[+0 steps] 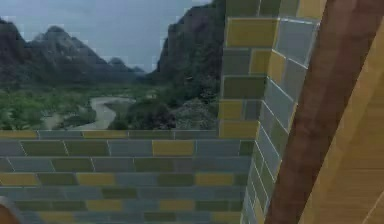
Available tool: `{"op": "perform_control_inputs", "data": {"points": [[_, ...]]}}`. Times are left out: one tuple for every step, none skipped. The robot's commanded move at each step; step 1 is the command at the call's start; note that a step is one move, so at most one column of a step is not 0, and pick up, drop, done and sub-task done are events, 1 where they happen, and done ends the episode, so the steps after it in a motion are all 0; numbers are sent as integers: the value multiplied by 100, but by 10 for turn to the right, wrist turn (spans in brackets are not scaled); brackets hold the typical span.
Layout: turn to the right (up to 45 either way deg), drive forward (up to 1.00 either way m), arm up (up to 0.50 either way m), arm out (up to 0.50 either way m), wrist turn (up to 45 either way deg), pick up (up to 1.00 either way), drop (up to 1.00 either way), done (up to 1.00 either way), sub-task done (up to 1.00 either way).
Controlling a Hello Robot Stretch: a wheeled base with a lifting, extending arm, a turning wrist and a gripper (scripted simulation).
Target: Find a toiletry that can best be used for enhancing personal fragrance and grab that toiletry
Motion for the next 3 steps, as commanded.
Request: {"op": "perform_control_inputs", "data": {"points": [[-450,0,0,0,0,0,0,0,0],[-180,0,0,0,0,0,0,0,0],[0,30,0,0,0,0,0,0,0]]}}
